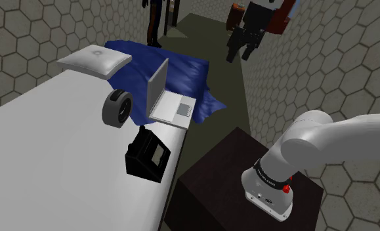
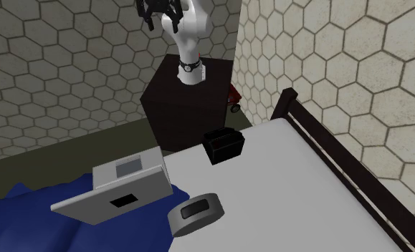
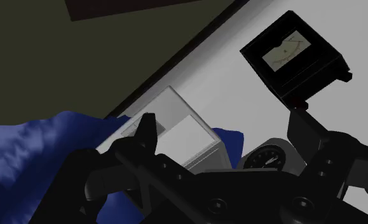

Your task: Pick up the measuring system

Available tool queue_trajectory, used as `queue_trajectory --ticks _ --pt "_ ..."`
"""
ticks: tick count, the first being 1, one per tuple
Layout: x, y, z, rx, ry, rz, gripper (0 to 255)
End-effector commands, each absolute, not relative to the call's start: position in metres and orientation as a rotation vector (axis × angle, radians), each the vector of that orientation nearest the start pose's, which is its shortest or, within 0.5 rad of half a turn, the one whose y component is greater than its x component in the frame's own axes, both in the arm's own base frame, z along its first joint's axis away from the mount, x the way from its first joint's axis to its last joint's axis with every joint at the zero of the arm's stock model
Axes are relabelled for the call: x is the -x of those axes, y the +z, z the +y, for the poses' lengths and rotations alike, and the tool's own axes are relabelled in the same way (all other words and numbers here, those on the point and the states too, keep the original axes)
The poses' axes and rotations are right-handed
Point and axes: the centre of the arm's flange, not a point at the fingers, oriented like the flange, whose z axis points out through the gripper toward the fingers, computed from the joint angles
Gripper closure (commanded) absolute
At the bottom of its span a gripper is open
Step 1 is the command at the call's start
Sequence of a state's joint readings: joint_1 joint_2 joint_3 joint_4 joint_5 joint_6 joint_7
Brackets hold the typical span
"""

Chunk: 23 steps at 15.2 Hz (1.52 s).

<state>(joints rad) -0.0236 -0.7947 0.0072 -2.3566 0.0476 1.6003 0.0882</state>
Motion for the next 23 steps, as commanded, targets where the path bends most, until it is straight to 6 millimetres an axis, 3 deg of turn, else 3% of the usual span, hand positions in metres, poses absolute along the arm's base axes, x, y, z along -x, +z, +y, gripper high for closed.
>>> queue_trajectory --ticks 1,12,23 --pt "-0.308 0.596 0.001 3.093 -0.057 0.166 0" --pt "-0.332 0.494 0.107 3.071 -0.084 0.596 0" --pt "-0.385 0.390 0.199 2.989 -0.111 1.022 0"
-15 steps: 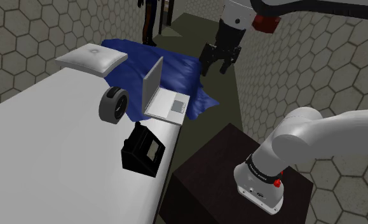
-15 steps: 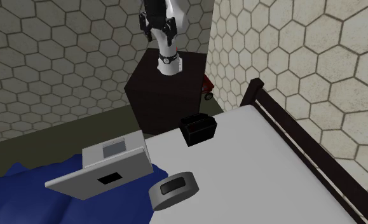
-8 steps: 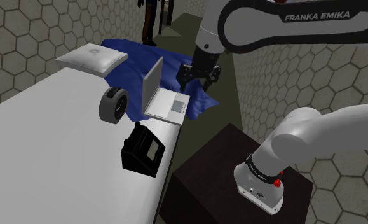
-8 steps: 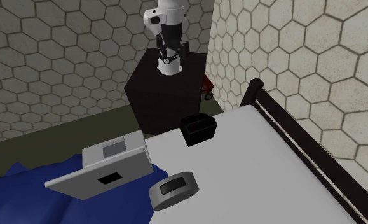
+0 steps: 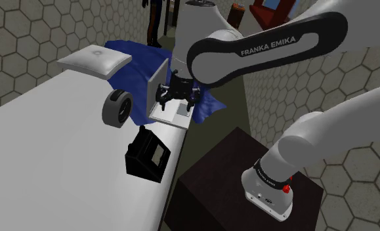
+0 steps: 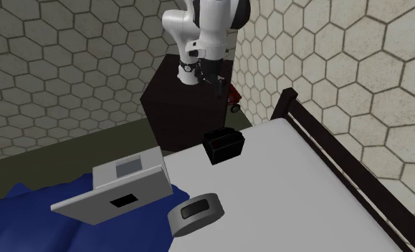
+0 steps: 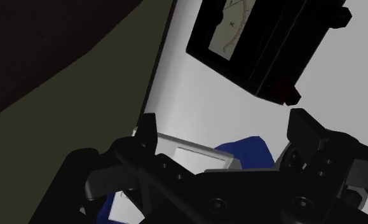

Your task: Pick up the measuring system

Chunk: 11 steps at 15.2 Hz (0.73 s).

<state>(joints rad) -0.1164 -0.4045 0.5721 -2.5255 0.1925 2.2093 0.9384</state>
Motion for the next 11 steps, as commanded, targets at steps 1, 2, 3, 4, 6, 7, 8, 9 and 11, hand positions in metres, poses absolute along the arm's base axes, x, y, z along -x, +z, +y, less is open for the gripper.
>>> queue_trajectory --ticks 1,2,3,4,6,7,8,9,11 --pt "-0.391 0.381 0.207 2.978 -0.113 1.061 0" --pt "-0.397 0.371 0.214 2.968 -0.115 1.099 0" --pt "-0.404 0.362 0.221 2.956 -0.118 1.137 0" --pt "-0.411 0.352 0.228 2.944 -0.120 1.175 0" --pt "-0.424 0.333 0.241 2.919 -0.125 1.251 0" --pt "-0.432 0.323 0.247 2.905 -0.127 1.289 0" --pt "-0.439 0.314 0.254 2.891 -0.129 1.326 0" --pt "-0.446 0.304 0.260 2.877 -0.131 1.364 0" --pt "-0.462 0.285 0.271 2.847 -0.135 1.438 0"
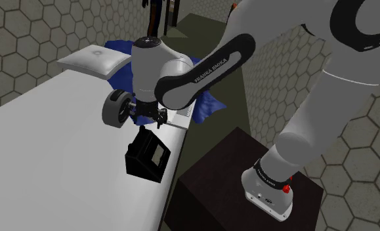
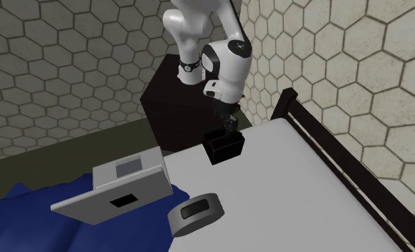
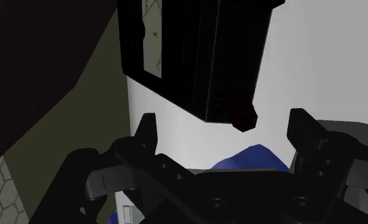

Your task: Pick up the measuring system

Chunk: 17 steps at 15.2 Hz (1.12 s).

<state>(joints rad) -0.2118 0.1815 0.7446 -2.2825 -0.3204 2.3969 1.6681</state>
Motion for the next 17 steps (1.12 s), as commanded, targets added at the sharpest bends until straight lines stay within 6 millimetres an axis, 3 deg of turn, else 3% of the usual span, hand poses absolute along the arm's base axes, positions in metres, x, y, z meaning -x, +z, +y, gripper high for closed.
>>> queue_trajectory --ticks 1,3,12,13,17 --pt "-0.470 0.275 0.276 2.831 -0.138 1.475 0" --pt "-0.483 0.260 0.284 2.805 -0.141 1.532 0" --pt "-0.483 0.220 0.284 2.805 -0.141 1.532 0" --pt "-0.482 0.221 0.283 2.805 -0.141 1.532 255" --pt "-0.482 0.221 0.284 2.805 -0.141 1.532 255"
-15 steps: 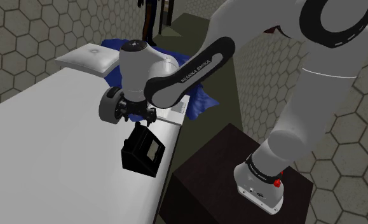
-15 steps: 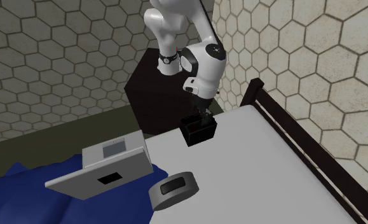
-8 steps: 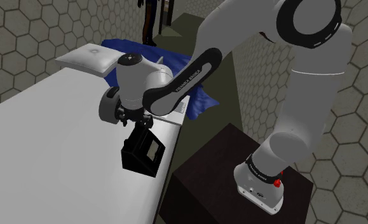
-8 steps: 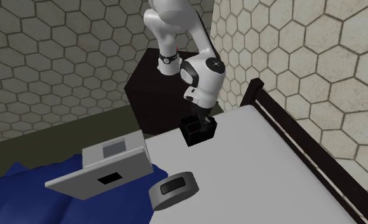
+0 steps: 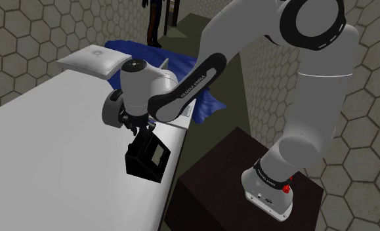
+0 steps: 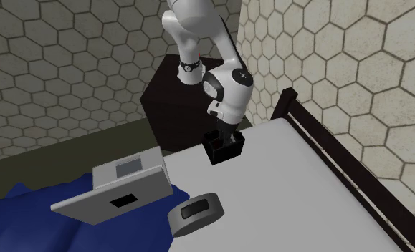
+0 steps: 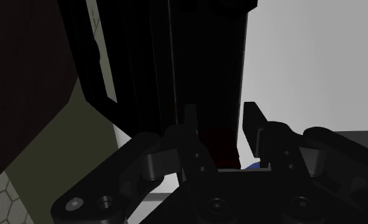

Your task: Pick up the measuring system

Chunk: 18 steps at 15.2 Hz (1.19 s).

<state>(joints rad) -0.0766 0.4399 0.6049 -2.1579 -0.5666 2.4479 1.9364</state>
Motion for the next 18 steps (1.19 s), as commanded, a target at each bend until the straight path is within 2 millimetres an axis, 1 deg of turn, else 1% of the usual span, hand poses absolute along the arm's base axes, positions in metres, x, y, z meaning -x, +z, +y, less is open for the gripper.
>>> queue_trajectory --ticks 1,5,18 --pt "-0.482 0.221 0.284 2.805 -0.141 1.532 255" --pt "-0.483 0.220 0.284 2.805 -0.141 1.532 255" --pt "-0.483 0.289 0.284 2.805 -0.141 1.532 255"
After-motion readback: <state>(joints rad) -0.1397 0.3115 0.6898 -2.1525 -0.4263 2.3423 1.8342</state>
